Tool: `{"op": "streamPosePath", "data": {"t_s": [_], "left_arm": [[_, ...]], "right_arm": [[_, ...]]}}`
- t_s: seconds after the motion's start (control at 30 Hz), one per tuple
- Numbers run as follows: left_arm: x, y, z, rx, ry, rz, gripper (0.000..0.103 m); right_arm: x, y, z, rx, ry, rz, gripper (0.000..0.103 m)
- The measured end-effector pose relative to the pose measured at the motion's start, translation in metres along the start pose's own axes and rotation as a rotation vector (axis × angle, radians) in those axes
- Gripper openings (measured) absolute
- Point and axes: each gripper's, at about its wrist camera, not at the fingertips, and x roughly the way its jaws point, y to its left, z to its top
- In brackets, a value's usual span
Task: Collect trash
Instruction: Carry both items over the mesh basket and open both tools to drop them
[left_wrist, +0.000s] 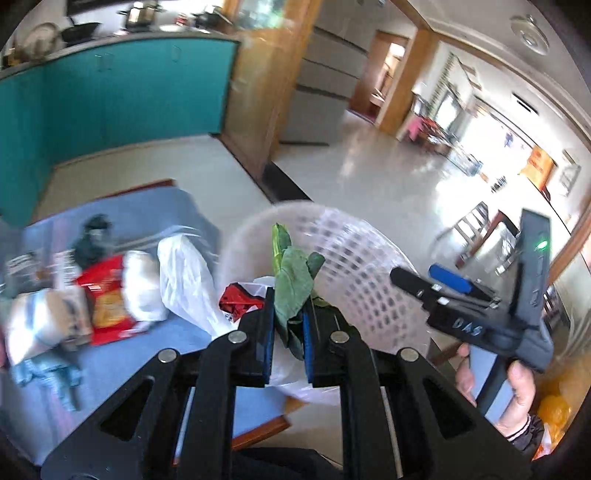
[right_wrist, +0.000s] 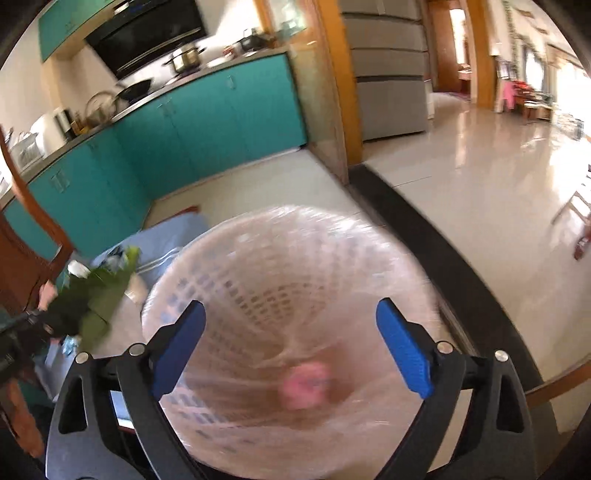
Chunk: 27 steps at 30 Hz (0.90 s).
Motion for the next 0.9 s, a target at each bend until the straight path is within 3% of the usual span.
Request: {"op": "streamPosePath", "data": {"t_s": [0.1, 0.13, 0.17, 0.23, 0.43, 0.6, 0.7, 0.8, 0.9], "left_arm": [[0.023, -0.016, -0.003, 0.034, 0.039, -0.059, 0.017], [0.029, -0.021, -0.005, 0.05, 0.052, -0.083, 0.032], [0.036, -0.024, -0.005, 0.056, 0.063, -0.097, 0.064], [0.04, -0.021, -0.007, 0.034, 0.041, -0.067, 0.087], [0.004, 0.028, -0.023, -0.052, -0.009, 0.049, 0.087], [-0.055, 0.095, -0.051, -0.125, -0.07, 0.416, 0.088], [-0.08, 0.129, -0.072, -0.189, -0.065, 0.532, 0.088], [-0.1, 0.158, -0.095, -0.263, -0.052, 0.587, 0.088], [-0.113, 0.177, -0.114, -0.317, -0.037, 0.595, 0.088]], "right_arm": [[-0.016, -0.017, 0.001, 0.036, -0.041, -0.024, 0.092], [-0.021, -0.021, 0.001, 0.045, -0.051, -0.025, 0.092], [-0.025, -0.024, 0.0, 0.052, -0.059, -0.029, 0.092], [-0.031, -0.027, 0.0, 0.052, -0.071, -0.039, 0.093], [-0.027, -0.009, -0.001, 0.01, -0.067, -0.008, 0.093], [-0.019, 0.032, 0.001, -0.063, -0.059, 0.075, 0.093], [-0.009, 0.072, -0.001, -0.136, -0.037, 0.155, 0.093], [0.006, 0.124, -0.006, -0.236, -0.001, 0.215, 0.093], [0.02, 0.177, -0.016, -0.327, 0.045, 0.283, 0.093]]}}
